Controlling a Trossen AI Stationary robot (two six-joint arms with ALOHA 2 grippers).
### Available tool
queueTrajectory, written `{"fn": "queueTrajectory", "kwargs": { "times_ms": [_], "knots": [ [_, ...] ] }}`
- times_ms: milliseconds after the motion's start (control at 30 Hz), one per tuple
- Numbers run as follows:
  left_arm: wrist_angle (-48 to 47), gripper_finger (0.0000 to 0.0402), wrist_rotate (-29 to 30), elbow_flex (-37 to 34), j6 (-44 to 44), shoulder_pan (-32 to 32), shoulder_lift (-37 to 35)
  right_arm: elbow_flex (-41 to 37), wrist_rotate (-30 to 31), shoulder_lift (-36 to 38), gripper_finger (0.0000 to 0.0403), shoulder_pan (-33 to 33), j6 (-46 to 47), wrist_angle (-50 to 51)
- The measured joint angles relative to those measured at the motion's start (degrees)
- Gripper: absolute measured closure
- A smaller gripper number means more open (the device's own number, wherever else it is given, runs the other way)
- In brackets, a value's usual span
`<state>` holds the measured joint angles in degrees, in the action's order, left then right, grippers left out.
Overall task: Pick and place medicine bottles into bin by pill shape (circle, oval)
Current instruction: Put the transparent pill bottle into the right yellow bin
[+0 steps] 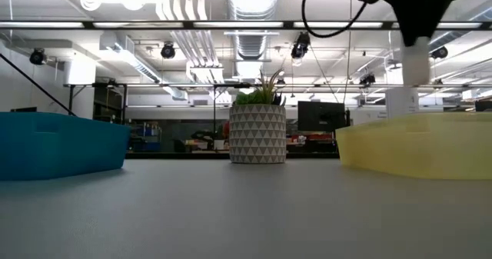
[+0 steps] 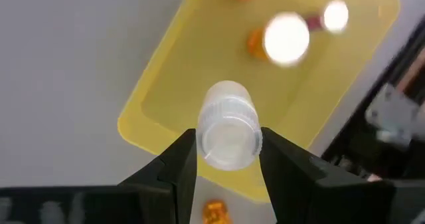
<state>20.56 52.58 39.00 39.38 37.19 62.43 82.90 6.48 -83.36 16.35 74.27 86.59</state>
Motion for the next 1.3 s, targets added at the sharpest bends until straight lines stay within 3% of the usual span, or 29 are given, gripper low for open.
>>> {"fn": "queueTrajectory", "kwargs": {
  "times_ms": [133,433,600,767,1133,1200,1300],
  "knots": [
    [0.0,0.0233,0.0,0.0,0.0,0.0,0.0,-0.88,-0.88,2.6,0.0266,-0.2,-9.76,-11.03],
    [-0.02,0.0233,-0.01,0.0,0.0,0.0,0.0,-10.02,-18.86,12.32,0.0266,1.02,-32.49,-67.68],
    [-0.02,0.0233,-0.02,-0.02,0.0,0.0,0.0,-14.9,-29.14,14.38,0.0266,1.87,-43.06,-89.56],
    [-0.02,0.0233,-0.02,-0.02,0.0,0.02,0.0,-17.33,-28.91,14.55,0.0266,1.67,-46.03,-91.86],
    [-0.02,0.0233,-0.02,-0.02,-0.01,0.0,0.0,-20.45,-27.0,14.32,0.0266,1.52,-42.46,-94.51],
    [-0.02,0.0233,-0.02,-0.02,0.0,0.0,0.0,-19.97,-24.99,14.58,0.0266,1.21,-40.06,-89.77],
    [-0.02,0.0233,-0.02,-0.02,-0.01,0.0,0.0,-17.81,-15.84,14.74,0.0266,0.25,-35.53,-73.0]
  ]
}}
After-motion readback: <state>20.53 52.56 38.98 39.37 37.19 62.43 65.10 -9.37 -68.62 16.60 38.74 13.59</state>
